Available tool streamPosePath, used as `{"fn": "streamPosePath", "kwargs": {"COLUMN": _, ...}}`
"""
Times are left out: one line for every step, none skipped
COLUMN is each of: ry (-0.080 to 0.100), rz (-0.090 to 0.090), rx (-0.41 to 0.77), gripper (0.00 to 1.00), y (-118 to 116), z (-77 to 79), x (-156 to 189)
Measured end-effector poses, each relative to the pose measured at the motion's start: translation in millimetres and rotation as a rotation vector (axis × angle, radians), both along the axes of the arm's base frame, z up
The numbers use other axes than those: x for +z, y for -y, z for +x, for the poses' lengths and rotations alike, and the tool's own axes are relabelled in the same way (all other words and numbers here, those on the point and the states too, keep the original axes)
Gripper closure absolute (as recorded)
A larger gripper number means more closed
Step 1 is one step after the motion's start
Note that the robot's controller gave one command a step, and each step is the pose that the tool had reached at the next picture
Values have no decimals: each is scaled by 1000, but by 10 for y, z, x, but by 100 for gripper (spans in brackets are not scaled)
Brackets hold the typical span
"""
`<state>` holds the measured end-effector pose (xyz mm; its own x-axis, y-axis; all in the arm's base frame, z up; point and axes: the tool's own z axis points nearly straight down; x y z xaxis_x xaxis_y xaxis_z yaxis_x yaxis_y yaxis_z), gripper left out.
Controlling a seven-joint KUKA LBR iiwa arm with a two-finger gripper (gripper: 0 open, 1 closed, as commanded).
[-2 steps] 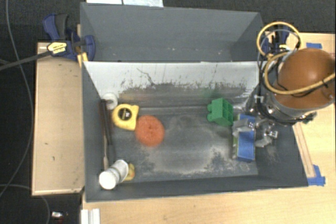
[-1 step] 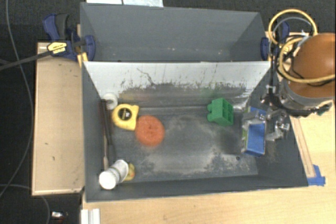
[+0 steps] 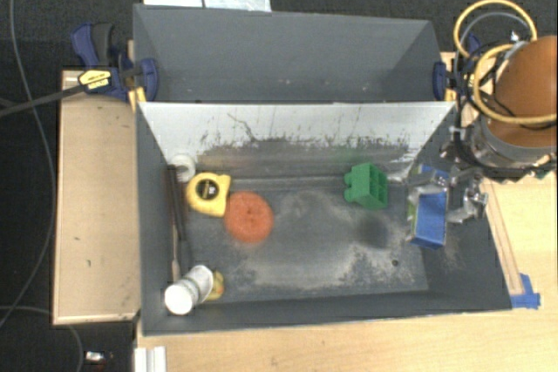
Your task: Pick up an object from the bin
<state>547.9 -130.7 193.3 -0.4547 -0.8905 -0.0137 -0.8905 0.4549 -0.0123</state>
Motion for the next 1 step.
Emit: {"fn": "streamPosePath", "kwargs": {"ry": -11, "rz": 3, "rx": 34, "gripper": 100, "y": -91, "z": -52, "x": 294}}
